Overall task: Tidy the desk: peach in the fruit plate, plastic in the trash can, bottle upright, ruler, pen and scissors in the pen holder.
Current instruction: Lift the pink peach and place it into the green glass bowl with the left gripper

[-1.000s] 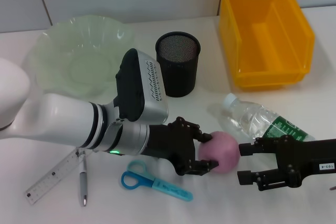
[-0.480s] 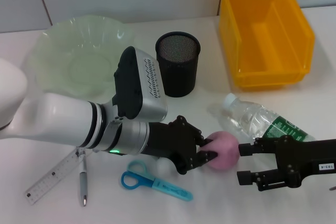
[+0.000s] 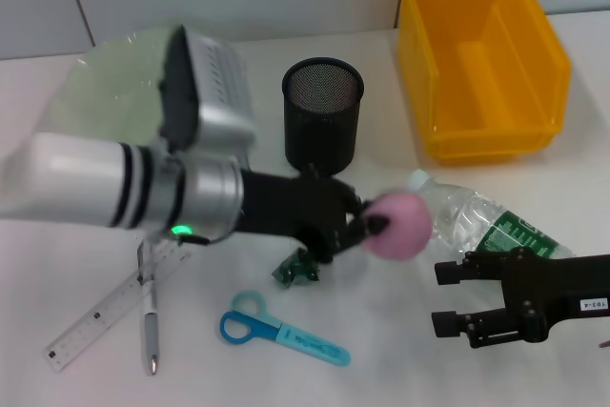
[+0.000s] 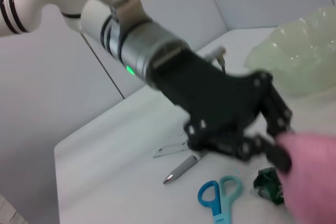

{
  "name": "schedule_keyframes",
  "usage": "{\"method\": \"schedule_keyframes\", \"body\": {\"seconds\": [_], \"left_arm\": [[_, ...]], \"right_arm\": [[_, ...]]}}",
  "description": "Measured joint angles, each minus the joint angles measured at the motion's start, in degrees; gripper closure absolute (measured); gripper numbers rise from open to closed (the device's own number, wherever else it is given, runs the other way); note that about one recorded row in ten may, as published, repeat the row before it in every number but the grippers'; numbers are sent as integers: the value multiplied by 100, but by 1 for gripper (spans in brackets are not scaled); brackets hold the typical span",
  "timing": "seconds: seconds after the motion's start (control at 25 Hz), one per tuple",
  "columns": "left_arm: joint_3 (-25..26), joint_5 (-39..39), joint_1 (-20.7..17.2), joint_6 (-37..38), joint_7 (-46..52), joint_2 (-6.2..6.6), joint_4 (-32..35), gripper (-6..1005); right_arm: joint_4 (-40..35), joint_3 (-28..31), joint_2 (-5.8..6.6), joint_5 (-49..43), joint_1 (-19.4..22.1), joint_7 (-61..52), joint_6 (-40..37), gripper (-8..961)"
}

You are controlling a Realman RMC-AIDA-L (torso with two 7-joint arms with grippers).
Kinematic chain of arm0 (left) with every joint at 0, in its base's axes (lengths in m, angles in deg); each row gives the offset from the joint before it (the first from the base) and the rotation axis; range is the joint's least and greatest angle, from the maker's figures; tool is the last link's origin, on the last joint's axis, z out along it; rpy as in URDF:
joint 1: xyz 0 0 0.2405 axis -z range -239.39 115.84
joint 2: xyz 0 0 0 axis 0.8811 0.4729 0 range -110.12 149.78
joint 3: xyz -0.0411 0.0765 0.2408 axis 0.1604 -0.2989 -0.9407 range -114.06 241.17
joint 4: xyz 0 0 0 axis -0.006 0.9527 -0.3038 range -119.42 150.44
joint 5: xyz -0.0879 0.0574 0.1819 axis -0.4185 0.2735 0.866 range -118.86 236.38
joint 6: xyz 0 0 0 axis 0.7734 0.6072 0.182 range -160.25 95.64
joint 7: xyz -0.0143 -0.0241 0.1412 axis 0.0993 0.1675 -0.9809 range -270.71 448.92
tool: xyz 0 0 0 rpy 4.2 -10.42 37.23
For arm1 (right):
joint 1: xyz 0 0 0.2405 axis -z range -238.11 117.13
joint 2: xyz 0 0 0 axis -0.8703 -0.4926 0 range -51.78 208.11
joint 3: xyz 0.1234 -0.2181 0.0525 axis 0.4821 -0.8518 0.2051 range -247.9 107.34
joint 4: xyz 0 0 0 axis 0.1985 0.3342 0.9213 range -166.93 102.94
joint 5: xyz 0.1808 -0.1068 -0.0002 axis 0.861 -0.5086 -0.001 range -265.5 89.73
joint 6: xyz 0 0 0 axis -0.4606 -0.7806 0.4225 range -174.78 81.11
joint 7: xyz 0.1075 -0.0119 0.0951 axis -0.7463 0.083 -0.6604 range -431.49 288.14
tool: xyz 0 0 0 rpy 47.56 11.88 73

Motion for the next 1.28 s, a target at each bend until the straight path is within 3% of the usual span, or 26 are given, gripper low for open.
{"method": "schedule_keyframes", "body": {"seconds": [0.12,0.4,0.44,0.48,0.52,0.6,0.64,0.68,0.8,0.92,1.08,1.12,1.28], "left_arm": [[455,28,-1,267,-2,13,-15,862],[761,55,-32,408,2,49,37,911],[1257,95,-130,573,3,100,158,926],[1257,95,-130,573,3,100,158,929],[1697,118,-189,746,3,142,238,931],[1697,118,-189,746,3,142,238,936],[2118,129,-247,942,3,181,292,939],[2872,130,-331,1238,2,260,321,939],[3189,129,-392,1241,-26,276,321,939],[3703,130,-554,865,-247,223,303,938],[3821,129,-605,632,-344,183,288,938],[3885,129,-700,144,-512,141,273,938],[3834,409,-755,-476,-588,130,248,937]], "right_arm": [[0,0,0,0,10,1,32,175],[0,0,-2,0,20,2,41,177],[0,0,-4,0,20,2,42,177],[0,0,-5,1,20,2,42,178],[0,0,-5,1,20,2,43,178],[0,4,-7,1,20,2,42,179],[0,8,-7,1,20,2,42,179],[0,14,-8,1,23,2,42,179],[0,32,-10,1,26,2,42,180],[0,44,-17,1,26,2,42,181],[0,47,-18,23,24,2,41,183],[0,49,-18,28,21,2,42,183],[0,53,-18,38,7,2,41,184]]}}
